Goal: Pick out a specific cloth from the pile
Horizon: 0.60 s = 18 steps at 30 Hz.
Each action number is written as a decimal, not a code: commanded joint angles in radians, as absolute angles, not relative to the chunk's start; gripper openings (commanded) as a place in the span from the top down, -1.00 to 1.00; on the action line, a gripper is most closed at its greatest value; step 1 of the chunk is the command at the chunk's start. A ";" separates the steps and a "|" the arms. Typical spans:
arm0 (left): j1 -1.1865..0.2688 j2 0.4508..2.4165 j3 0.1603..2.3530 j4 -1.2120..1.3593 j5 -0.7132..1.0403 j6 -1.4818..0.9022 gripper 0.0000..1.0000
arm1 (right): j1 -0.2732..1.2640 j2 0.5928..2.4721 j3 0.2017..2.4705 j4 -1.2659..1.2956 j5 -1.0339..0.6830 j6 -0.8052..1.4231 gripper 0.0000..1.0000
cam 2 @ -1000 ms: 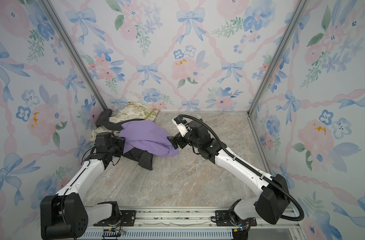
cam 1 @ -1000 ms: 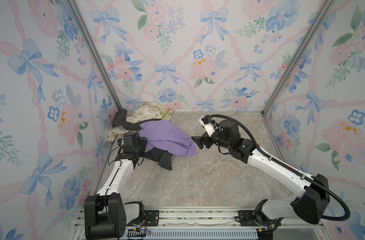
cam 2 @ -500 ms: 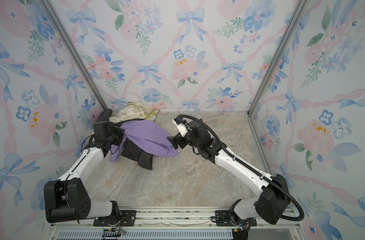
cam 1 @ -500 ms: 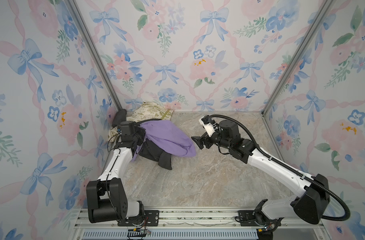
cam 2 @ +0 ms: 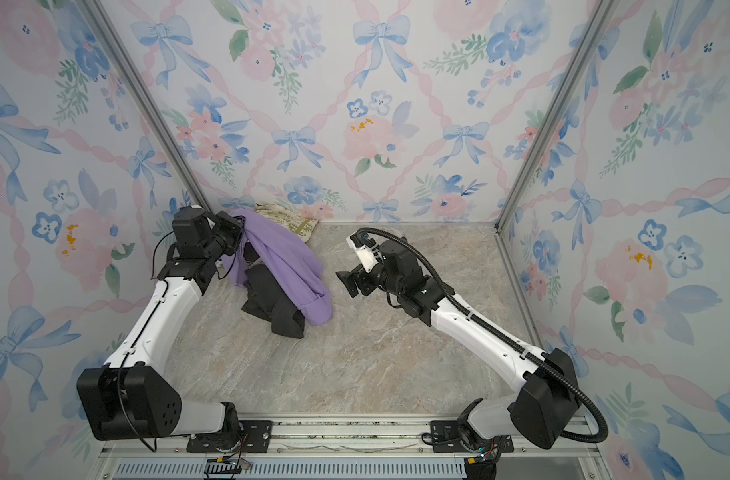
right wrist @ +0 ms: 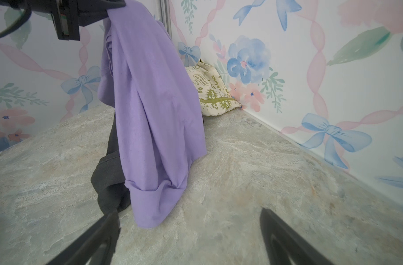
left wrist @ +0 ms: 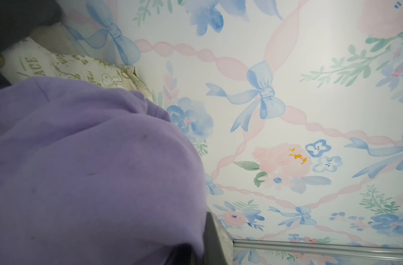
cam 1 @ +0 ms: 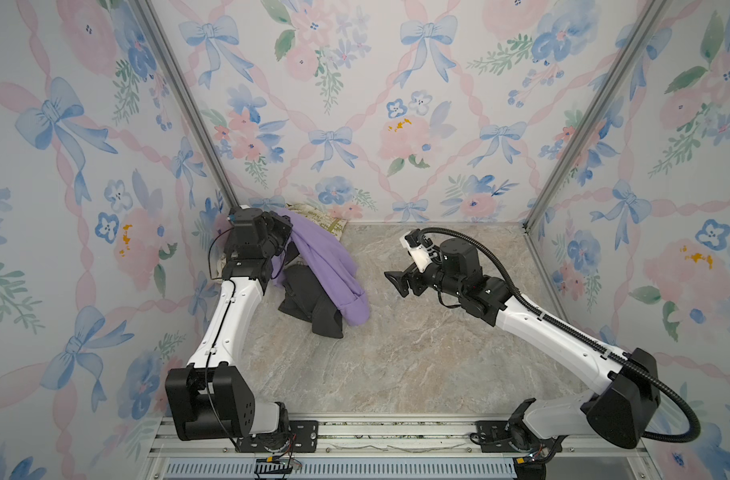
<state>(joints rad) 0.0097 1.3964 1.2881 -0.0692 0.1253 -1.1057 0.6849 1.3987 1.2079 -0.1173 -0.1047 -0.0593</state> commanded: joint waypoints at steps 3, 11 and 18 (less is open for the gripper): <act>-0.108 1.474 1.432 -0.025 0.089 -1.013 0.93 | 0.649 1.380 1.202 -0.098 -0.093 -0.012 -0.94; -0.356 1.673 1.658 -0.025 0.139 -0.919 0.93 | 0.537 1.310 1.150 -0.051 -0.046 0.083 -0.94; -0.581 1.888 1.829 -0.026 0.230 -0.863 0.59 | 0.418 1.222 1.112 -0.085 0.026 0.068 -0.94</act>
